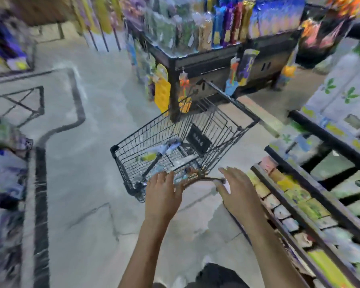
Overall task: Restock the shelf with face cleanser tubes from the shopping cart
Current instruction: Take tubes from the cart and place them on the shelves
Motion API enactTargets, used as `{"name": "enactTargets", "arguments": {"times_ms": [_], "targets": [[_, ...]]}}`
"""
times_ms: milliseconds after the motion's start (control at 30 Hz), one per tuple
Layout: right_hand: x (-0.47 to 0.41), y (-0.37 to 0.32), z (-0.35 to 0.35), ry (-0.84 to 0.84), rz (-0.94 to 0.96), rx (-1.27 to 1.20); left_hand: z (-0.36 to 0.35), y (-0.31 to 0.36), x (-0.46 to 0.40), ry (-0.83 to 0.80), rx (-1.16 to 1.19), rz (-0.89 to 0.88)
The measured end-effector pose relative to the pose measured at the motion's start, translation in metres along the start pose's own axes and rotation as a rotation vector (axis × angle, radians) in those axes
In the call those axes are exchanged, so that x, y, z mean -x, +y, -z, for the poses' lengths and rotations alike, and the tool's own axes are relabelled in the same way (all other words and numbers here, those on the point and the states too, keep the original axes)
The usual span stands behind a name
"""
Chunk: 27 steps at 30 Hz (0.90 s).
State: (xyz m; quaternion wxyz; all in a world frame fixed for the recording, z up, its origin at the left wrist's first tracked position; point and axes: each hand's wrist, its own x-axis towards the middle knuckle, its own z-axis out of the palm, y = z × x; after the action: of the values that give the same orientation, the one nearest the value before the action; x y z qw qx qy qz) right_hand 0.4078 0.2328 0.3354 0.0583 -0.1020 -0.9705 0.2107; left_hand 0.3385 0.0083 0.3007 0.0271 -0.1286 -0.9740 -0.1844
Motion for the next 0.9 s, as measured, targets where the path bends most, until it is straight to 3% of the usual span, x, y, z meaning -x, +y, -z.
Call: {"name": "enactTargets", "arguments": {"times_ms": [233,900], "targets": [[-0.066,-0.017,-0.03,-0.107,0.05,-0.084,-0.01,-0.041,-0.035,0.026,-0.035,0.107],[-0.295,-0.012,-0.121,-0.496,0.102,-0.075,-0.077,-0.075,-0.2,-0.247,0.028,0.373]]}}
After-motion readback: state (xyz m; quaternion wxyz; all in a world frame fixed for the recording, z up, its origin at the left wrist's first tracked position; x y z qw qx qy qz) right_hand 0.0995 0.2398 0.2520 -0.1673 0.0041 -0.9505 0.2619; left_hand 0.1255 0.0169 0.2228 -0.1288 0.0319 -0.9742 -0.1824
